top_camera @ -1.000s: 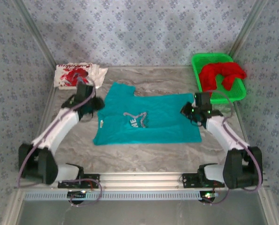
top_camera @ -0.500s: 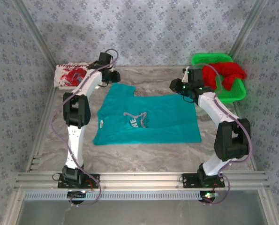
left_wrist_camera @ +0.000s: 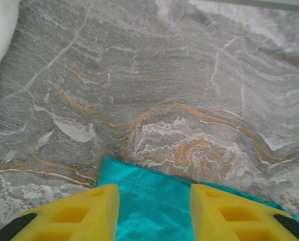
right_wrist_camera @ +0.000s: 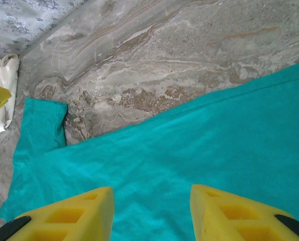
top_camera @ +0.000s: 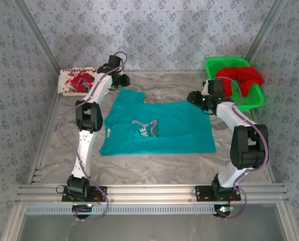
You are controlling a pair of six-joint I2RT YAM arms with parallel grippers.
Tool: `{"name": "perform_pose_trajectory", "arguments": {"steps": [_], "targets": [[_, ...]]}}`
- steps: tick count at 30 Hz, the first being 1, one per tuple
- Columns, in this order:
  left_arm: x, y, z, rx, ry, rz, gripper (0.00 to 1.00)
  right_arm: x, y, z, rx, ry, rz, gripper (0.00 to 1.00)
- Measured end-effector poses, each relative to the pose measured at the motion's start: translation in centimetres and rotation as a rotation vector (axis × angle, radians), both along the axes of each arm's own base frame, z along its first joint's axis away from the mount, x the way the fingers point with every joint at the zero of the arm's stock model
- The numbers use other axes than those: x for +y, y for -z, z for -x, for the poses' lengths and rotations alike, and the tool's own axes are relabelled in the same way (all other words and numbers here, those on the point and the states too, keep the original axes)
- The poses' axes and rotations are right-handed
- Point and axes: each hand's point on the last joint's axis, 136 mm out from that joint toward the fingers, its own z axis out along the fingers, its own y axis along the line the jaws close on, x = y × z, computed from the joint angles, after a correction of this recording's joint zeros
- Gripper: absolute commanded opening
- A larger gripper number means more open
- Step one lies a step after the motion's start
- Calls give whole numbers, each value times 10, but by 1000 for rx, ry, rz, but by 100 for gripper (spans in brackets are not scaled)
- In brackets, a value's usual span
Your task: Fold and stack the t-shirts
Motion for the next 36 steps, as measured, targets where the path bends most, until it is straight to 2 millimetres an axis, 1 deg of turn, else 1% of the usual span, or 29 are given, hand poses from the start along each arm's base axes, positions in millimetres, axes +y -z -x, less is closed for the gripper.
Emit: {"name": "perform_pose_trajectory", "arguments": {"steps": [3, 6, 8, 10, 15, 17, 18, 20, 22, 25, 29, 34, 36], "targets": [[2, 15, 3, 33, -4, -13, 44, 1, 6, 7, 2, -13, -1, 57], [2, 26, 4, 49, -5, -18, 44, 3, 9, 13, -5, -31, 0, 63], [3, 33, 3, 57, -7, -20, 44, 5, 7, 16, -21, -46, -2, 64], [5, 38, 3, 66, -16, -22, 44, 7, 1, 19, -48, -61, -4, 64], [7, 36, 2, 61, -27, -20, 43, 10, -19, 20, -115, -80, -5, 64], [8, 36, 2, 63, -29, -20, 45, 10, -23, 20, -127, -83, -3, 65], [7, 36, 2, 63, -30, -19, 46, 10, -23, 20, -131, -83, -2, 67], [7, 35, 2, 61, -30, -19, 47, 10, -21, 21, -132, -83, -2, 73], [8, 33, 1, 58, -32, -18, 48, 9, -16, 24, -126, -88, 3, 75], [12, 27, 0, 44, -46, -34, 50, 9, -11, 27, -117, -88, 4, 76], [21, 25, -3, 42, -73, -33, 51, 9, -11, 27, -120, -90, 6, 76], [31, 26, -5, 45, -96, -23, 51, 9, -11, 27, -122, -92, 9, 76], [31, 25, -6, 43, -97, -14, 49, 9, -11, 27, -122, -92, 9, 76]]}}
